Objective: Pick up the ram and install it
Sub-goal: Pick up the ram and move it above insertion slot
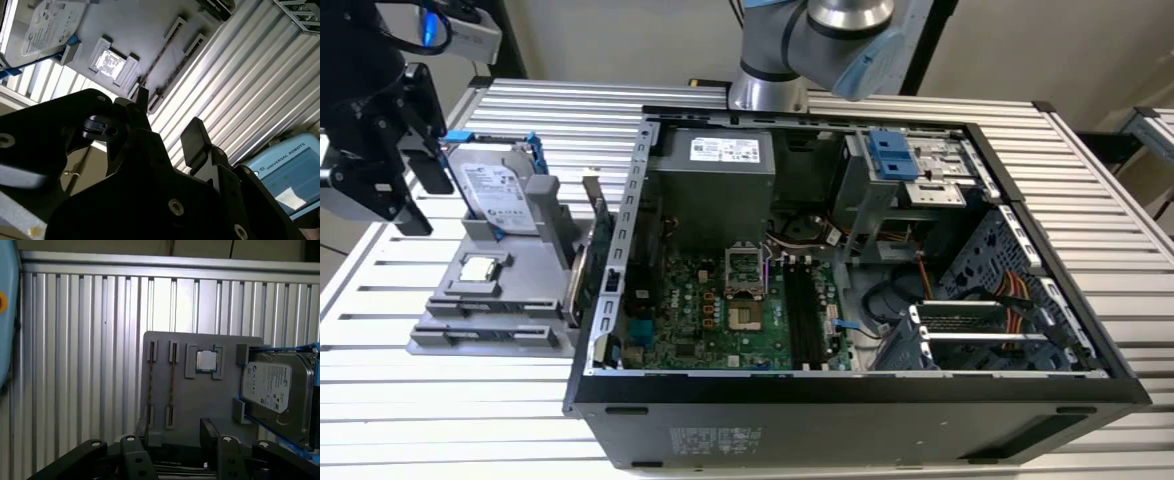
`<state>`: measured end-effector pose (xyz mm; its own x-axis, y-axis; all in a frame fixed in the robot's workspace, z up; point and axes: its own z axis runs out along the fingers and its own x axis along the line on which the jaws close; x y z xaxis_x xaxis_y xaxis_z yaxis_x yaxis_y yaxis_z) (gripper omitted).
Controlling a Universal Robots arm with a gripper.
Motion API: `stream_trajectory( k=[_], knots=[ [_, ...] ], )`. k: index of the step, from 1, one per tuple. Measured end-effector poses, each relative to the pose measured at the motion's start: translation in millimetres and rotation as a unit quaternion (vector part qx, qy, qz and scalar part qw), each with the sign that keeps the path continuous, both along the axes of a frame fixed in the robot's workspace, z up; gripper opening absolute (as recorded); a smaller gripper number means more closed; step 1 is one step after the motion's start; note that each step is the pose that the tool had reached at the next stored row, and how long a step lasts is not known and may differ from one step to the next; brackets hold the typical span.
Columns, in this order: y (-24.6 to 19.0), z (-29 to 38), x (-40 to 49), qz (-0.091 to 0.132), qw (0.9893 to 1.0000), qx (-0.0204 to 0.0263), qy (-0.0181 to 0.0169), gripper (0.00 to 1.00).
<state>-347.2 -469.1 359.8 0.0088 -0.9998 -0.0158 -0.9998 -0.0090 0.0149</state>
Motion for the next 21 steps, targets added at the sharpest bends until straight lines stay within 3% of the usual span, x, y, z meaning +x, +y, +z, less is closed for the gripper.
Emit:
stream_trajectory(
  k=[8,21],
  knots=[
    [0.0,-4.2,-0.5,-0.026,0.9997,-0.0009,-0.0005,1.00],
    [0.1,-14.5,-0.5,-0.025,0.9997,-0.0012,-0.0007,1.00]
  ],
)
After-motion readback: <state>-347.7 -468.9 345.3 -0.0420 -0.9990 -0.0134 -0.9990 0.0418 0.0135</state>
